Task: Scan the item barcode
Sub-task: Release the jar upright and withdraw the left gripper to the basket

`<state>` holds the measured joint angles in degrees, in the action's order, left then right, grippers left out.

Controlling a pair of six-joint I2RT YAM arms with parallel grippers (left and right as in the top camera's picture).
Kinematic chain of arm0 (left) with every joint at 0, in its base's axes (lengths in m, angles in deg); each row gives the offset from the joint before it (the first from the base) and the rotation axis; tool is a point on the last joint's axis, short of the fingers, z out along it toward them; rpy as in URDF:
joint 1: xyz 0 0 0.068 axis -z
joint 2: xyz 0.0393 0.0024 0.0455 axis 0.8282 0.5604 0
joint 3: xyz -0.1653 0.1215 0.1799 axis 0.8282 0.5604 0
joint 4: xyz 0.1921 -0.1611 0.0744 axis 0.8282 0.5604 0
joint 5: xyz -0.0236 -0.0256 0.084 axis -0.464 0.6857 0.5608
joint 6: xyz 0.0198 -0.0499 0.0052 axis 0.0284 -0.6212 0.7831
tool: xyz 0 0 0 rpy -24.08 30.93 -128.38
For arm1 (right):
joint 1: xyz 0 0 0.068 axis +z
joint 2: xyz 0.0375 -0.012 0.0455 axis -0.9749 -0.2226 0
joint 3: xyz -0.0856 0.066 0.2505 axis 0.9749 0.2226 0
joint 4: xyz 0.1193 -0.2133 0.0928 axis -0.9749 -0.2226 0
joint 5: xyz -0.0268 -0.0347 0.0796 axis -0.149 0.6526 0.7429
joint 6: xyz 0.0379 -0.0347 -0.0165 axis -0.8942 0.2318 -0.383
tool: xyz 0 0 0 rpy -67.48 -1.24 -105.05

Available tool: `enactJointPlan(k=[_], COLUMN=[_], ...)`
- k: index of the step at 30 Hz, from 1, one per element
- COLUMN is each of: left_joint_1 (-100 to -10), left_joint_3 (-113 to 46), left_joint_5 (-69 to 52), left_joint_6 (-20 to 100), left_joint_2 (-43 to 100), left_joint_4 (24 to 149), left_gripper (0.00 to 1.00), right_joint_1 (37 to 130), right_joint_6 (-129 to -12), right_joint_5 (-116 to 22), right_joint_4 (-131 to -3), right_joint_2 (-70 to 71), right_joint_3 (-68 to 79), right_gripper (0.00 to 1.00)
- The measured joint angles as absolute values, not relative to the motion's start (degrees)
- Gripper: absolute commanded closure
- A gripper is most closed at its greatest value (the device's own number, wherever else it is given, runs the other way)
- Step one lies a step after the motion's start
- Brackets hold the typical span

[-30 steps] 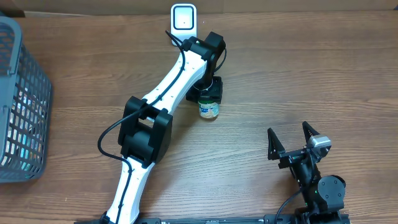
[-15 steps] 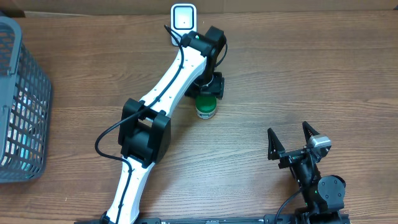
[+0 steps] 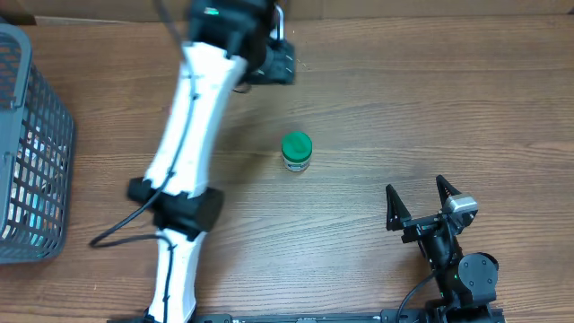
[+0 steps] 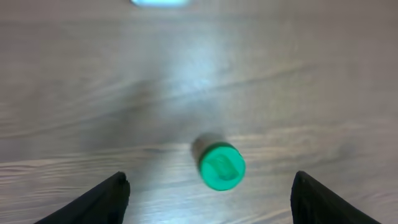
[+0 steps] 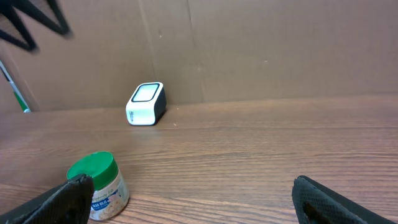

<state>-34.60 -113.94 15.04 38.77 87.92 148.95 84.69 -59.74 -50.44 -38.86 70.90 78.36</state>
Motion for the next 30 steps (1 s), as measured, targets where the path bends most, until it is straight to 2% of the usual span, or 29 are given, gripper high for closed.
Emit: enactJointPlan(k=[1,3,5,10,19,23,30], left_joint_1=[-35.99,-38.88,-41.94,-53.50,-84.56,-88.87,-89.35], left_joint_3=[-114.07,-114.16,-114.22,-114.20,-103.34,-98.18,-91.62], left_joint_5=[15.02,14.99,14.86,14.93,16.68,16.74,19.17], left_joint_6=[38.96,39.22,39.90,41.87,44.65,44.84,44.84], left_joint_2=[86.04,81.74,76.93,62.42,37.04,32.41,35.14], left_joint_4=[148.97,148.97,148.97,148.95,149.17,149.41,149.34], left_gripper=[0.26,0.07,0.00,0.00,0.00,0.00,0.00], right_joint_1=[84.69,84.69,84.67,84.69,84.67,84.69,84.69], right_joint_6=[-59.74,-59.74,-59.74,-59.74,-59.74,-59.74,-59.76], right_joint_5=[-50.46,-50.42,-50.44,-50.44,-50.44,-50.46,-50.44], right_joint_4=[-38.86,-38.83,-38.83,-38.83,-38.83,-38.86,-38.86], right_joint_2=[70.90,70.90,70.90,70.90,70.90,70.90,70.90], right_joint_3=[78.36,78.36,78.36,78.36,78.36,78.36,78.36], right_gripper=[0.00,0.00,0.00,0.00,0.00,0.00,0.00])
